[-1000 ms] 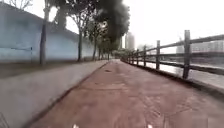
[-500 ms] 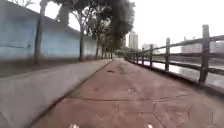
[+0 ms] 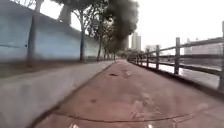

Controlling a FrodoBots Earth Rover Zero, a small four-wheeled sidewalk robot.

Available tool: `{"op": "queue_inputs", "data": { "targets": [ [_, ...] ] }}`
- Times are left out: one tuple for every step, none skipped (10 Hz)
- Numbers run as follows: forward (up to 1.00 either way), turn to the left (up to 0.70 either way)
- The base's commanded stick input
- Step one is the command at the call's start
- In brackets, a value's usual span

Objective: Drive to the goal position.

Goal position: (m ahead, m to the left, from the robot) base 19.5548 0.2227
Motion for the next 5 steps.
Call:
{"op": "queue_inputs", "data": {
  "targets": [
    [1.00, -0.40],
    [1.00, -0.40],
    [1.00, -0.40],
    [1.00, -0.13],
    [1.00, 0.00]
  ]
}}
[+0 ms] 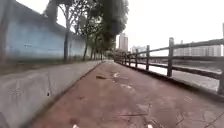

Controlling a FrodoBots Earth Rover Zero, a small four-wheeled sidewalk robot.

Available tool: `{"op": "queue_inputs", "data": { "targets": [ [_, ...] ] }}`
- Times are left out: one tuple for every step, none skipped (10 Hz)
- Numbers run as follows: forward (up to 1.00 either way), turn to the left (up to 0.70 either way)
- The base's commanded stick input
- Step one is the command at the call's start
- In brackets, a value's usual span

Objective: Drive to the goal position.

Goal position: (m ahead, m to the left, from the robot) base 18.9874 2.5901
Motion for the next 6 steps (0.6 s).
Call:
{"op": "queue_inputs", "data": {
  "targets": [
    [1.00, 0.00],
    [1.00, 0.00],
    [1.00, 0.00],
    [1.00, 0.00],
    [1.00, 0.00],
    [1.00, 0.00]
  ]
}}
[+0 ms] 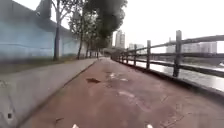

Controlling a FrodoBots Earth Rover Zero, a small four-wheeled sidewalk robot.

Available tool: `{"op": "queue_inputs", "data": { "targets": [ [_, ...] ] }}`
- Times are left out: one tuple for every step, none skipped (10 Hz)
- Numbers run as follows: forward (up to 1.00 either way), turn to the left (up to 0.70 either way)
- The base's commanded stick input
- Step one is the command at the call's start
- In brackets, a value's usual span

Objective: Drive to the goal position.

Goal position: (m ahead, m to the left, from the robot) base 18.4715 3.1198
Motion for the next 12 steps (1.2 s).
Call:
{"op": "queue_inputs", "data": {
  "targets": [
    [1.00, 0.00],
    [1.00, 0.00],
    [1.00, 0.00],
    [1.00, 0.00],
    [1.00, 0.00],
    [1.00, 0.00],
    [1.00, -0.01],
    [1.00, -0.09],
    [1.00, -0.17],
    [1.00, -0.24],
    [1.00, -0.32],
    [1.00, -0.40]
  ]
}}
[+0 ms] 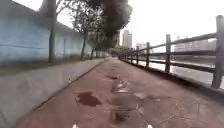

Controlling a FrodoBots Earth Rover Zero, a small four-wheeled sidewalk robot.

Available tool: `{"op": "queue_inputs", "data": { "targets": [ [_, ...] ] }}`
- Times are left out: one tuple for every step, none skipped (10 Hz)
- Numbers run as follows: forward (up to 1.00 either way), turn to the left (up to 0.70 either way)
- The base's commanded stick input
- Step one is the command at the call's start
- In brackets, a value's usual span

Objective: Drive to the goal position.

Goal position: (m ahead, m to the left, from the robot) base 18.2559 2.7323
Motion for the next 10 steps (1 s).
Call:
{"op": "queue_inputs", "data": {
  "targets": [
    [1.00, -0.40],
    [1.00, -0.40],
    [1.00, -0.40],
    [1.00, -0.23],
    [1.00, 0.00],
    [1.00, 0.00],
    [1.00, 0.00],
    [1.00, 0.00],
    [1.00, 0.00],
    [1.00, 0.00]
  ]
}}
